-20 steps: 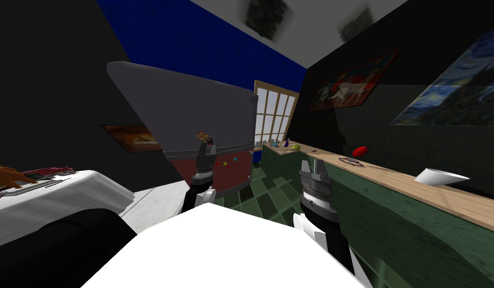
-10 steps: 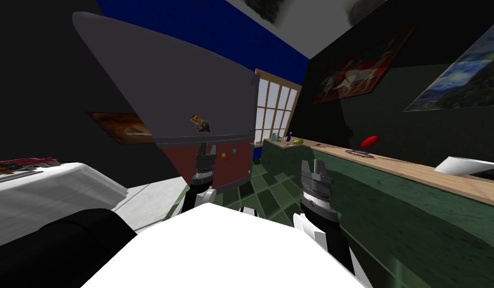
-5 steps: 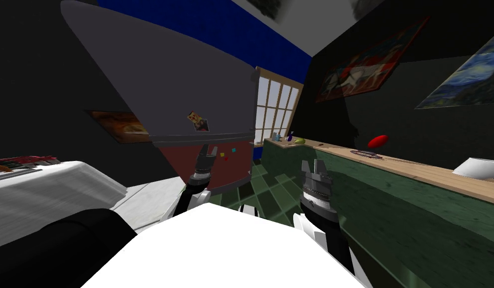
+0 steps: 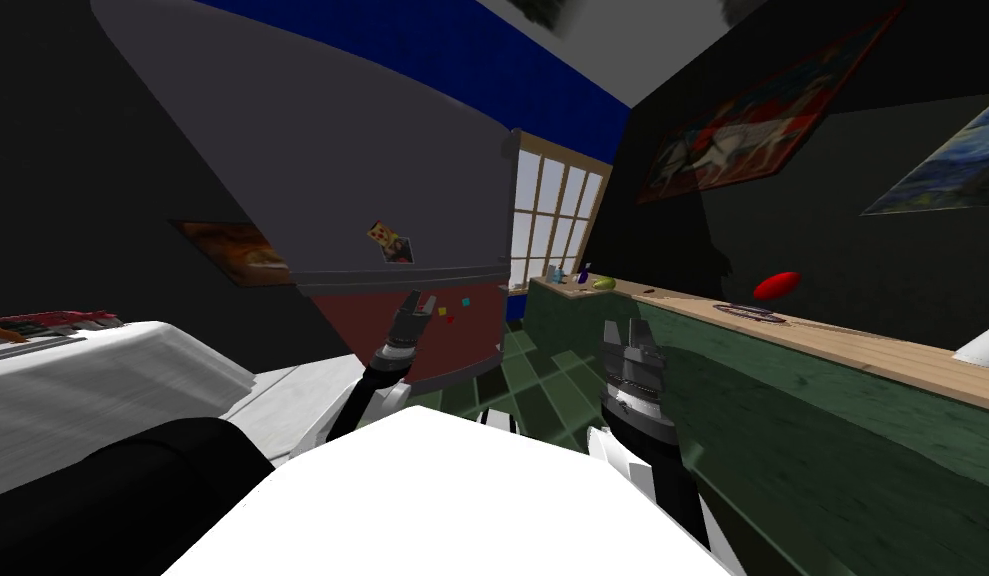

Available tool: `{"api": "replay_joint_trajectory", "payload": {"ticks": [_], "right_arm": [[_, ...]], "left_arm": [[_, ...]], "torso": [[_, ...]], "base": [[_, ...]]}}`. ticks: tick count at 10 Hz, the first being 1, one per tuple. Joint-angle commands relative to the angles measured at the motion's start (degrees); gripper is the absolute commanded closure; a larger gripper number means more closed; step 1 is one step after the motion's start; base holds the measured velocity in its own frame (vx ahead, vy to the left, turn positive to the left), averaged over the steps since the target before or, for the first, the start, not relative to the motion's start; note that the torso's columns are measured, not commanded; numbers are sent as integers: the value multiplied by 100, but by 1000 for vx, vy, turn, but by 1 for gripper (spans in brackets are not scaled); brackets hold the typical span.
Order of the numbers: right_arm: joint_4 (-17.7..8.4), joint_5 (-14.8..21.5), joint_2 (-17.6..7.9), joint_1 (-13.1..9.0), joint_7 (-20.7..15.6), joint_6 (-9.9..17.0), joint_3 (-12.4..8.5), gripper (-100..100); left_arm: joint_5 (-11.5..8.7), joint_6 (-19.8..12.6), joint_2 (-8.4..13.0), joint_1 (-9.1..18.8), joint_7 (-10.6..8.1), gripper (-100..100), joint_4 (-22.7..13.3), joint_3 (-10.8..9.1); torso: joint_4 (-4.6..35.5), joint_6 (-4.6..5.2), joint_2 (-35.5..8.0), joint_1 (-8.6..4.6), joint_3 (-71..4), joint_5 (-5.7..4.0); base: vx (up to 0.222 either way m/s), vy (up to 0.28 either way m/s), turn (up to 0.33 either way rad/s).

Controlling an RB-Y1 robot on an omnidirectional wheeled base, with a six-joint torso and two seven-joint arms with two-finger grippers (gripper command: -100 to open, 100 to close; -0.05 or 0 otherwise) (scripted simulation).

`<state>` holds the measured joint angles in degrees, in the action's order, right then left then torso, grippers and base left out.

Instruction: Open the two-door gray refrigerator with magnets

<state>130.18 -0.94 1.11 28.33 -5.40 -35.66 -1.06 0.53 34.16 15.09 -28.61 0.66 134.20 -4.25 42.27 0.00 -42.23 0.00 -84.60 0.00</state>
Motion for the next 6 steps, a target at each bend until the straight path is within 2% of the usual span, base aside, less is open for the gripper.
{"api": "replay_joint_trajectory", "payload": {"ticks": [1, 3, 4, 5, 6], "right_arm": [[0, 0, 0, 0, 0, 0, 0, 0], [0, 0, 0, 0, 0, 0, 0, 0], [0, 0, 0, 0, 0, 0, 0, 0], [0, 0, 0, 0, 0, 0, 0, 0], [0, 0, 0, 0, 0, 0, 0, 0]], "left_arm": [[-75, -100, 379, -71, -175, -100, -25, -172], [-183, -230, 767, -203, -418, -100, -46, -412], [-183, -230, 881, -203, -418, -100, -46, -412], [-241, -299, 1084, -273, -546, -100, -56, -539], [-241, -299, 1138, -273, -546, -100, -56, -539]], "torso": [[-2, 0, 5, 0, -4, 0], [2, 0, -6, -1, 4, -1], [0, 0, -1, -3, 1, -1], [2, 1, -10, 0, 5, 0], [2, 0, -7, 0, 5, 0]], "base": [[76, -28, 20], [92, -36, 46], [75, -31, 25], [83, -32, 36], [67, -25, 24]]}}
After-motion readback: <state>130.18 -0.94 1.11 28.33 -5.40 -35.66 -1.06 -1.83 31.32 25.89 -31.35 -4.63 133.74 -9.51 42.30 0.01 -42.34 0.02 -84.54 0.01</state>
